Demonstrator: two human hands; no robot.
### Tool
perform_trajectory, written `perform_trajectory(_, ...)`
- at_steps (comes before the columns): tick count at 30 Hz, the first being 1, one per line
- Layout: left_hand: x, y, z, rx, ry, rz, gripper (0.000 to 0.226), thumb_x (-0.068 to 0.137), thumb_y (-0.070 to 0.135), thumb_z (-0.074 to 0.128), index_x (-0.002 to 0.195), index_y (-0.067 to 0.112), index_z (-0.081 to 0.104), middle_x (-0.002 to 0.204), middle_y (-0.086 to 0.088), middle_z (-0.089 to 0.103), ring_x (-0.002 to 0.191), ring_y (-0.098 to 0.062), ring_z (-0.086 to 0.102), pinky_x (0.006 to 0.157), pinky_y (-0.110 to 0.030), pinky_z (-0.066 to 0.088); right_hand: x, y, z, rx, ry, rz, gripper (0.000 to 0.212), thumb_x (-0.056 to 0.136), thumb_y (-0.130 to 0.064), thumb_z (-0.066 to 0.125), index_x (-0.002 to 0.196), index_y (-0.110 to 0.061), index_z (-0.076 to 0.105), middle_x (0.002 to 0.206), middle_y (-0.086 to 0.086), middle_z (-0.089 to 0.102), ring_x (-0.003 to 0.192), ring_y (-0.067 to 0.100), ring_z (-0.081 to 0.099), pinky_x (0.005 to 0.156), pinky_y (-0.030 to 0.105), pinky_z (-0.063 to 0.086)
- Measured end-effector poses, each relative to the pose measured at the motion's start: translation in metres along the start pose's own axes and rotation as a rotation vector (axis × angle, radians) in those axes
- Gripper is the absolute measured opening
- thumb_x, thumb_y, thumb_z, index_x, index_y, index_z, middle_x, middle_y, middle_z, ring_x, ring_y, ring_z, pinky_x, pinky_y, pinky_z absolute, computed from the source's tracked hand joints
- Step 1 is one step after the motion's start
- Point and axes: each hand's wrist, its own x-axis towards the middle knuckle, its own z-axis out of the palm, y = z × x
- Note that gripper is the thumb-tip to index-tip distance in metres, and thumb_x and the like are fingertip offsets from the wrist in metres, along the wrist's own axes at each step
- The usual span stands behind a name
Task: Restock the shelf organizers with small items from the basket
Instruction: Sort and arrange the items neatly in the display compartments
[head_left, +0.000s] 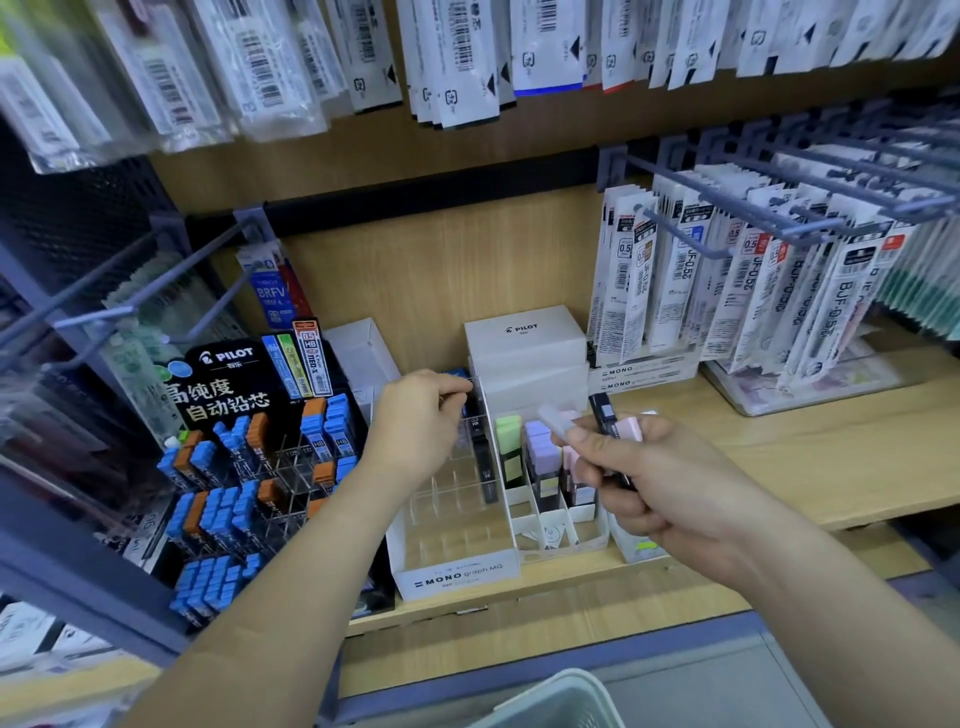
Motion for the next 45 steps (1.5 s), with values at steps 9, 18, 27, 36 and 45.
perform_trajectory(9, -0.005, 0.009, -0.029, -0.406, -0.078, -0.257, 0.016, 0.093, 0.013, 0.058, 0.096, 0.015, 0.073, 0.075, 0.002, 0.068, 0.061, -0.009, 0.058, 0.058, -0.017, 0.05, -0.002, 0.002, 0.008, 0.027, -0.03, -0.049, 0.01, 0.095, -0.014, 0.058, 0.086, -0.01, 0.058, 0.07, 0.006, 0.062, 0.039, 0.01, 0.033, 0.035, 0.016, 0.018)
perform_trajectory(18, -0.022, 0.032, -0.043, -0.871, -0.468, -0.272, 0.025, 0.077, 0.027, 0.066, 0.093, 0.009, 0.074, 0.08, -0.01, 0.071, 0.064, -0.013, 0.065, 0.065, -0.022, 0.057, 0.004, 0.007, 0.027, 0.013, -0.017, -0.09, 0.02, 0.094, -0.026, 0.061, 0.085, -0.009, 0.056, 0.056, 0.003, 0.046, 0.039, 0.01, 0.024, 0.035, 0.015, 0.017)
perform_trajectory(27, -0.014, 0.02, -0.05, -0.962, -0.203, -0.311, 0.018, 0.069, 0.005, 0.073, 0.086, 0.005, 0.072, 0.07, -0.011, 0.071, 0.061, -0.015, 0.067, 0.063, -0.02, 0.057, 0.008, 0.004, 0.029, 0.111, 0.019, 0.014, 0.024, 0.095, -0.028, 0.059, 0.1, -0.006, 0.067, 0.056, -0.001, 0.048, 0.043, 0.008, 0.027, 0.035, 0.016, 0.017)
perform_trajectory(36, 0.004, -0.018, -0.064, -0.536, 0.198, -0.268, 0.017, 0.084, 0.025, 0.071, 0.088, 0.008, 0.072, 0.066, -0.006, 0.069, 0.055, -0.008, 0.063, 0.057, -0.018, 0.053, 0.006, -0.003, 0.023, 0.227, 0.102, 0.07, 0.024, 0.094, -0.024, 0.058, 0.115, -0.015, 0.061, 0.057, 0.0, 0.045, 0.043, 0.009, 0.028, 0.034, 0.017, 0.018)
perform_trajectory(45, 0.004, -0.014, -0.043, -0.097, 0.043, -0.104, 0.013, 0.089, 0.017, 0.066, 0.099, 0.021, 0.074, 0.082, 0.007, 0.068, 0.077, -0.007, 0.064, 0.072, -0.014, 0.046, 0.006, -0.002, 0.022, 0.184, 0.079, 0.057, 0.02, 0.096, -0.016, 0.051, 0.105, -0.012, 0.068, 0.062, 0.001, 0.046, 0.046, 0.01, 0.026, 0.034, 0.017, 0.017)
